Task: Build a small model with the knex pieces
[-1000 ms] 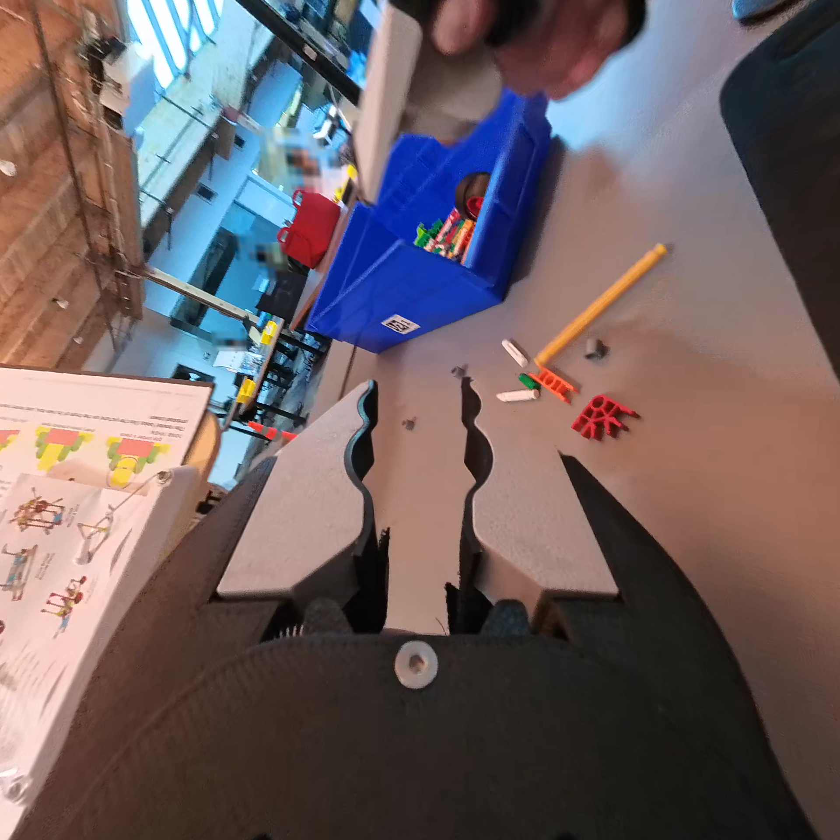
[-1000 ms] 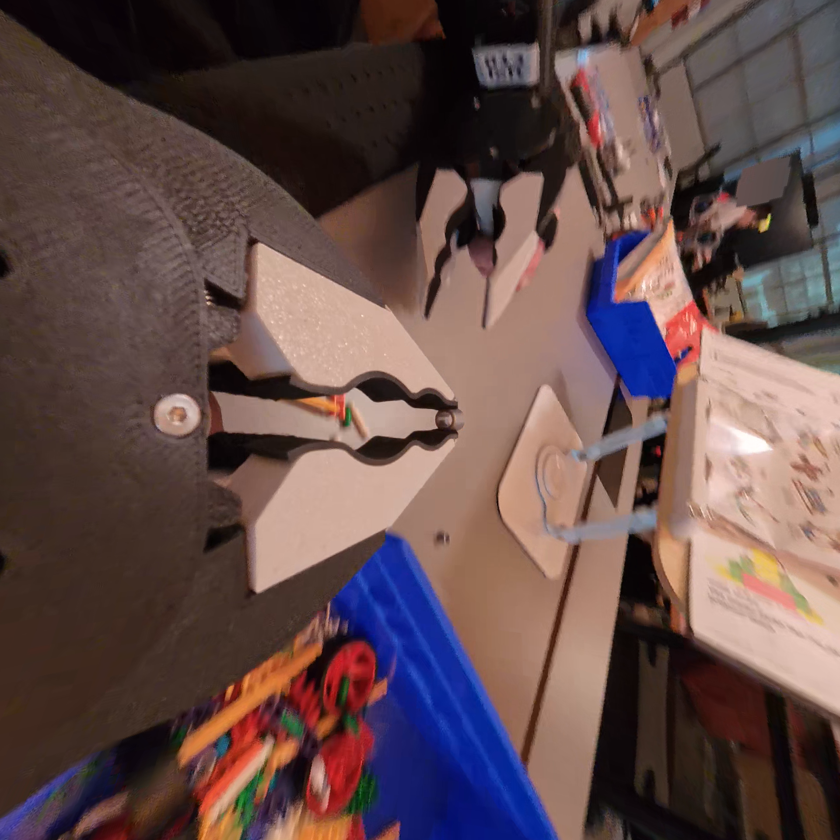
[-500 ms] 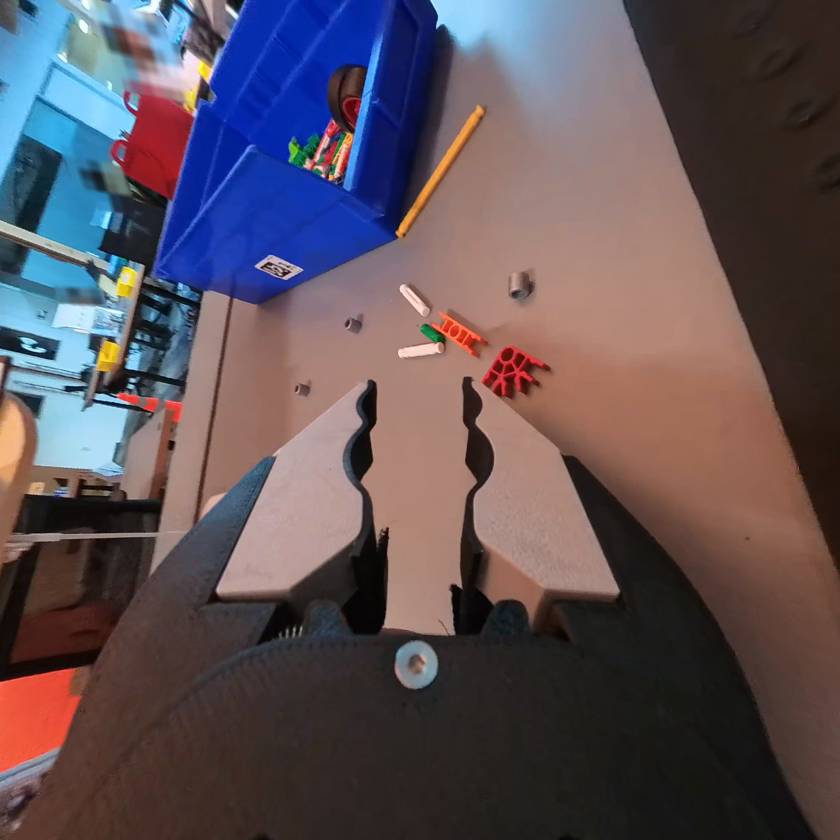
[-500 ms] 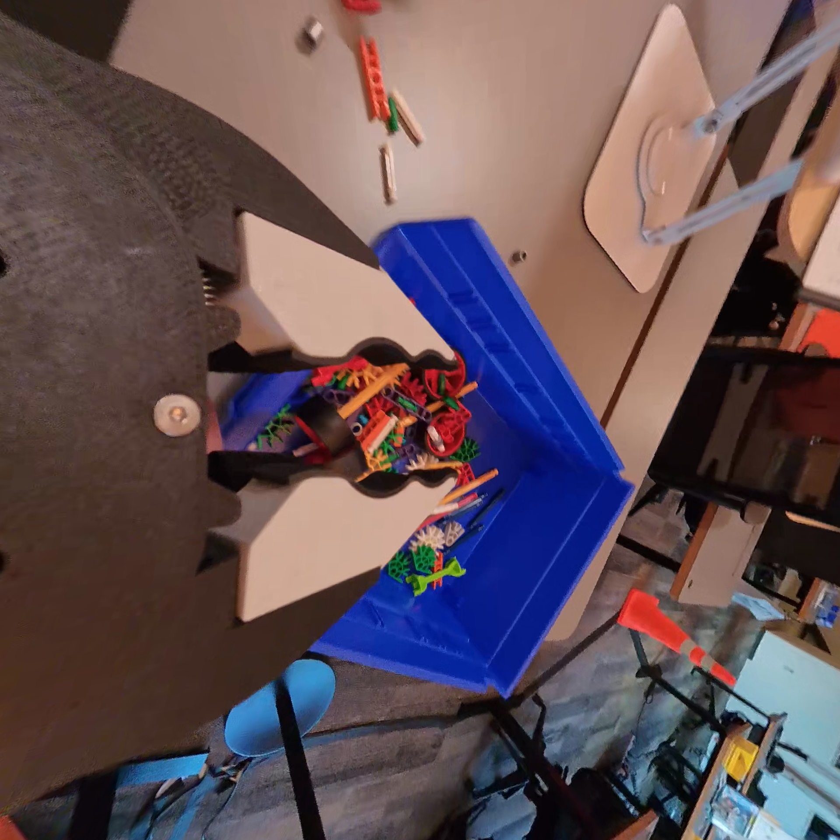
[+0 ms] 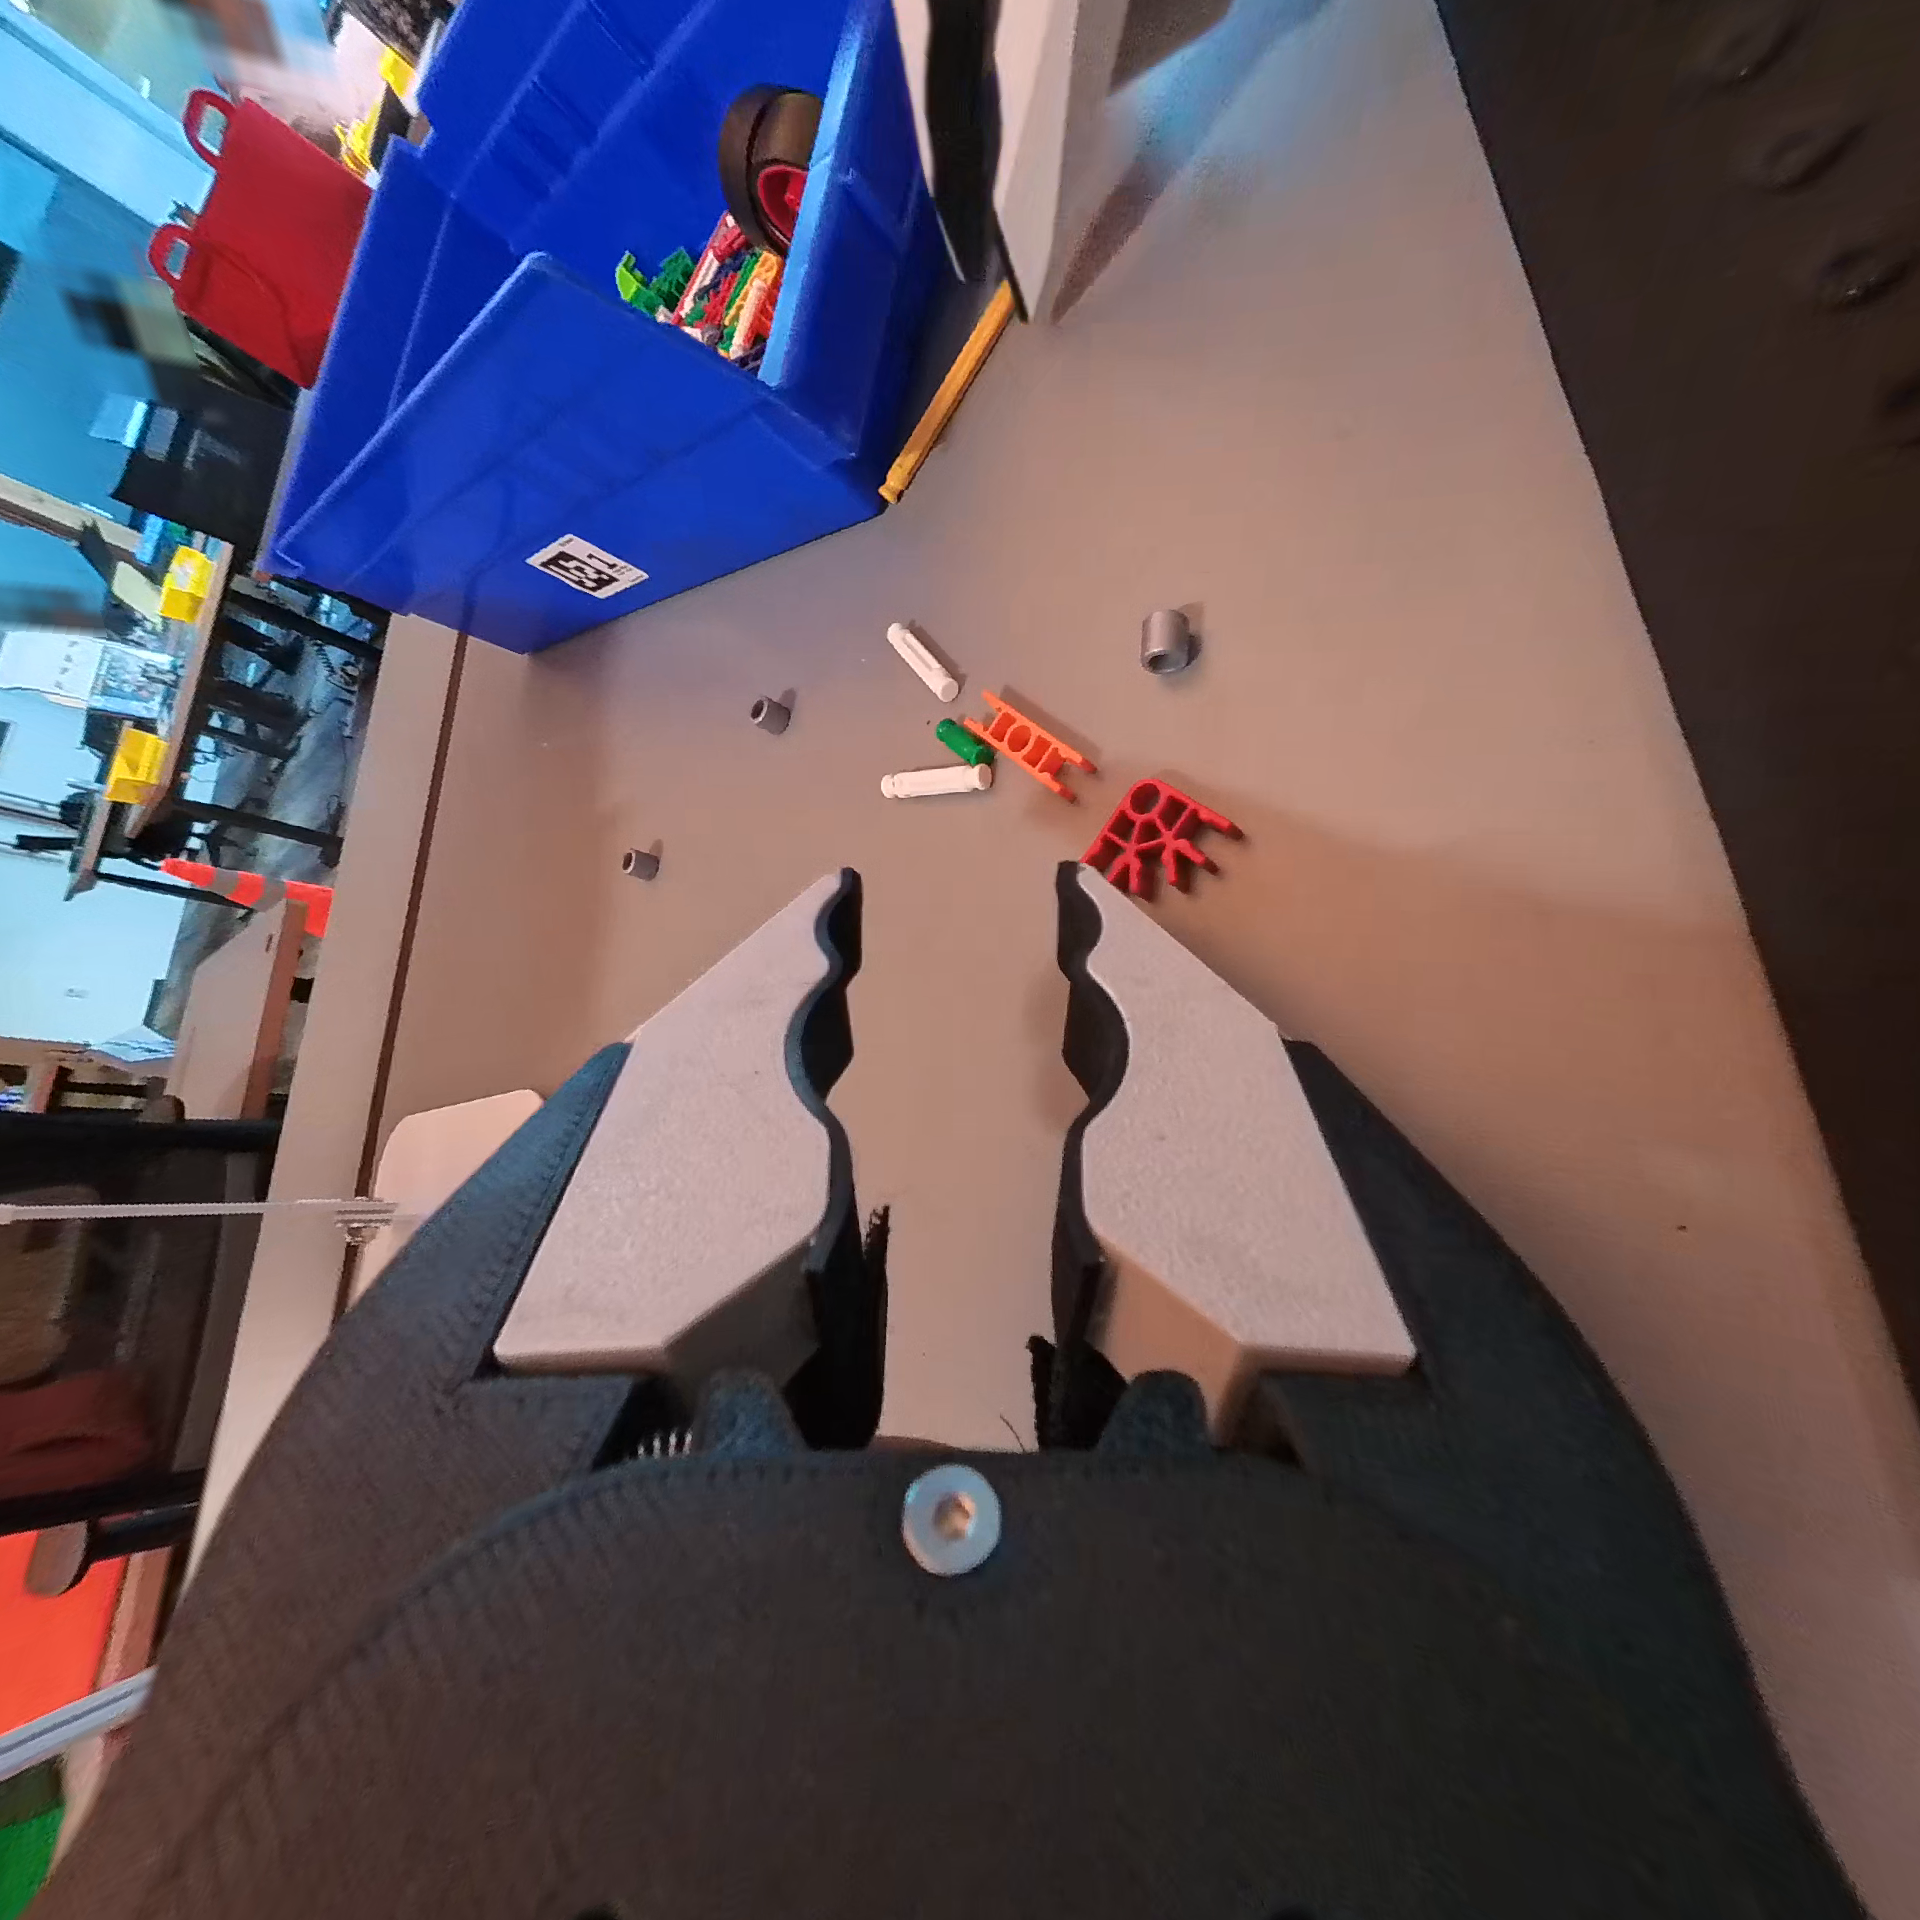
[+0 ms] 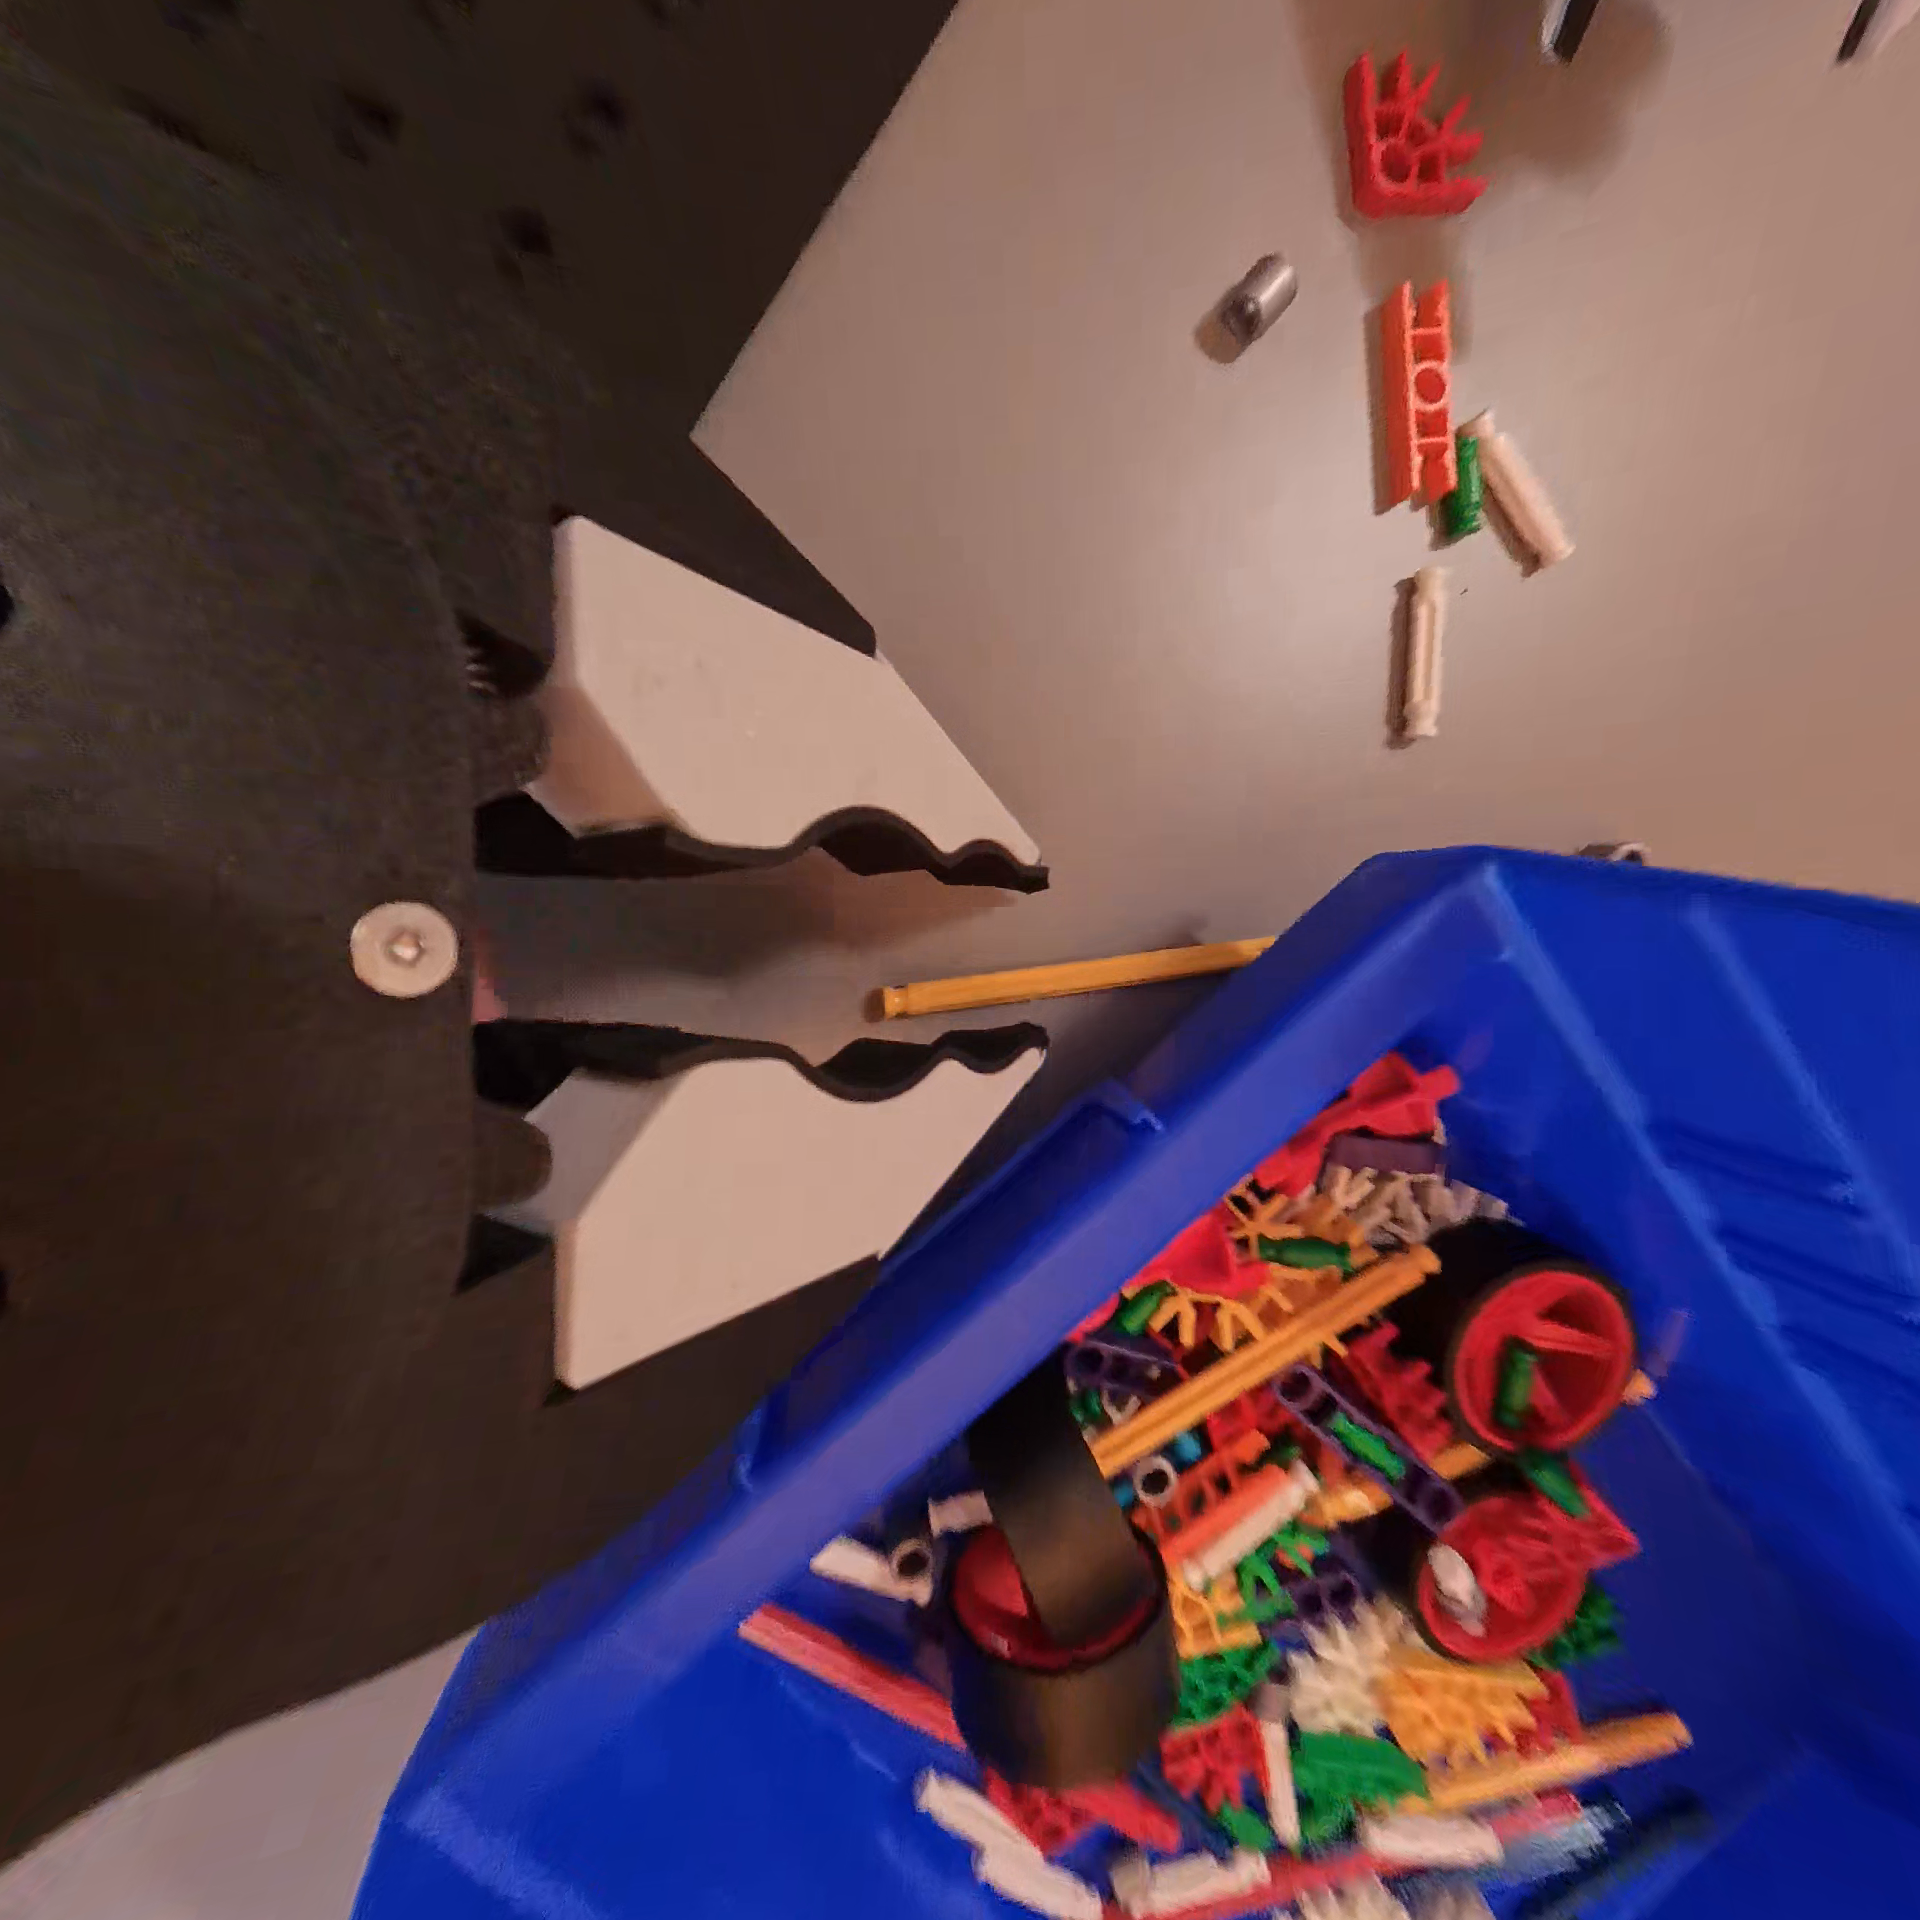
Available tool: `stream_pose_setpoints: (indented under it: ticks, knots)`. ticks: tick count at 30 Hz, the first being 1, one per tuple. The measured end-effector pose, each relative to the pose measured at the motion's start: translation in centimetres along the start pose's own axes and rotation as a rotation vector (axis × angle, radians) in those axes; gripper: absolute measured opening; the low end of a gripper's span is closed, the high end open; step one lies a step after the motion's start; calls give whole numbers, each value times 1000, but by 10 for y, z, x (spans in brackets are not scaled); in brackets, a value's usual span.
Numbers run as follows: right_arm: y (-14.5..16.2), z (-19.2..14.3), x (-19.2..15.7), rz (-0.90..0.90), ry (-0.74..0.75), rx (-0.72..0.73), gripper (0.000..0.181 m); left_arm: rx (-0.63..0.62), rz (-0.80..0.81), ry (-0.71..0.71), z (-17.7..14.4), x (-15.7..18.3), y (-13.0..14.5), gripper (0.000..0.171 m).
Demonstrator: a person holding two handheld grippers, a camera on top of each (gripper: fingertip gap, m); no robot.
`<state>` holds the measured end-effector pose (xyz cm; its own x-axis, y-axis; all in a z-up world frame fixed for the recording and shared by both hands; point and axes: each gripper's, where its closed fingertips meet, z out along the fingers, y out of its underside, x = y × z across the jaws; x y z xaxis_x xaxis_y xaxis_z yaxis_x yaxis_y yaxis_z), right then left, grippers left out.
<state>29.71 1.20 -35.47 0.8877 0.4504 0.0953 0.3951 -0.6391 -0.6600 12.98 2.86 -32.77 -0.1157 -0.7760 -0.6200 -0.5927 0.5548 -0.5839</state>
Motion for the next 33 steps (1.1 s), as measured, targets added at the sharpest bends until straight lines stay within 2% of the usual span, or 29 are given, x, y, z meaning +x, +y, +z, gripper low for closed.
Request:
stream_pose_setpoints:
  ticks: [1, 4, 9, 13, 16, 18, 20, 22, 24, 29, 33]
  knots:
    - [0, 3, -1, 20, -18, 12, 24, 0, -10, 6, 0, 0, 0, 36]
    - [-1, 5, -4, 49, -61, 48, 3, -6, -20, 19, 1, 1, 3, 36]
    - [-14, -7, -24, 5, -122, 108, 3, -1, -51, 48, 1, 3, 2, 36]
    - [-49, -42, -37, -57, -177, 244, 3, -5, -98, 129, -1, 11, 3, 36]
    - [-85, -75, -10, -33, -131, 404, 3, 1, -141, 195, -2, 18, 3, 39]
    - [-101, -89, 28, 0, -21, 469, 3, 4, -167, 246, -3, 24, 2, 41]
    - [-105, -92, 71, 55, 112, 463, 4, -2, -182, 266, -1, 27, 2, 41]
    - [-102, -88, 101, 97, 220, 415, 32, -15, -191, 278, 3, 30, 4, 40]
    - [-102, -87, 109, 102, 268, 403, 43, -18, -201, 283, 4, 32, 3, 38]
    - [-105, -84, 81, 12, 291, 409, 44, -6, -257, 328, 6, 37, 0, 30]
    - [-111, -72, 21, -68, 124, 416, 44, -5, -266, 337, 10, 36, -3, 33]
